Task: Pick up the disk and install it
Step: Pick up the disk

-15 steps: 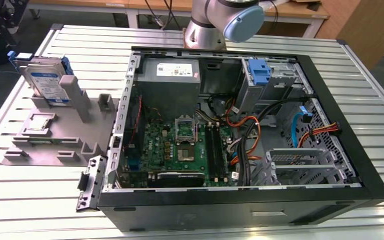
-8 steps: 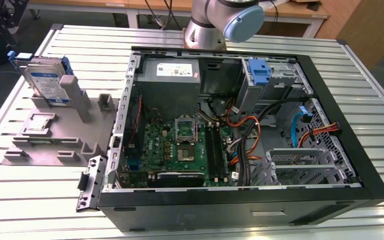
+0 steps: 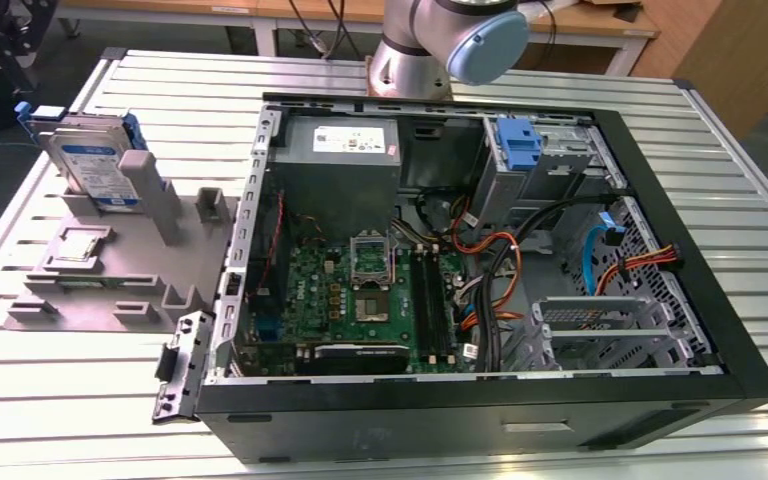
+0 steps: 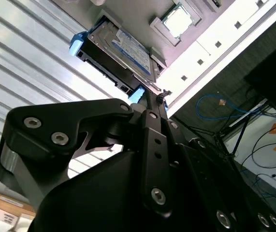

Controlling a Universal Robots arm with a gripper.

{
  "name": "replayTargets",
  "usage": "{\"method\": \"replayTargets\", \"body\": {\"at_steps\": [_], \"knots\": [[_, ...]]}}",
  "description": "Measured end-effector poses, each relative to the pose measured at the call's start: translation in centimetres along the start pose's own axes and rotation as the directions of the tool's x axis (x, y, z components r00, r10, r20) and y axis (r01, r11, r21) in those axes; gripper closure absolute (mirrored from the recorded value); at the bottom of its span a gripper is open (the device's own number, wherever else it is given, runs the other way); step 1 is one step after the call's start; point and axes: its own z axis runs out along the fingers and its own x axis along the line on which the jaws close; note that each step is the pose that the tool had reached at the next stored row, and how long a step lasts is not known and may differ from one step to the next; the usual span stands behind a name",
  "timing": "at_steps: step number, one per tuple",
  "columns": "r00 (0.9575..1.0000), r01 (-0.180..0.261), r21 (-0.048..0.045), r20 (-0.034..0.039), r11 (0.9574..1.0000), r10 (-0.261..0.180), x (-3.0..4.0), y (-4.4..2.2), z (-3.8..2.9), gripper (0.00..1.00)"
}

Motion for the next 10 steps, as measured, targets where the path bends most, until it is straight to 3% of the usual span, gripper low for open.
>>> {"method": "replayTargets", "body": {"at_steps": [4,10], "knots": [[0.9974,0.072,0.0005,-0.0036,0.9974,-0.072,0.00,0.00,0.00,0.90],[0.9879,0.155,0.0023,-0.0082,0.9879,-0.155,0.00,0.00,0.01,0.90]]}}
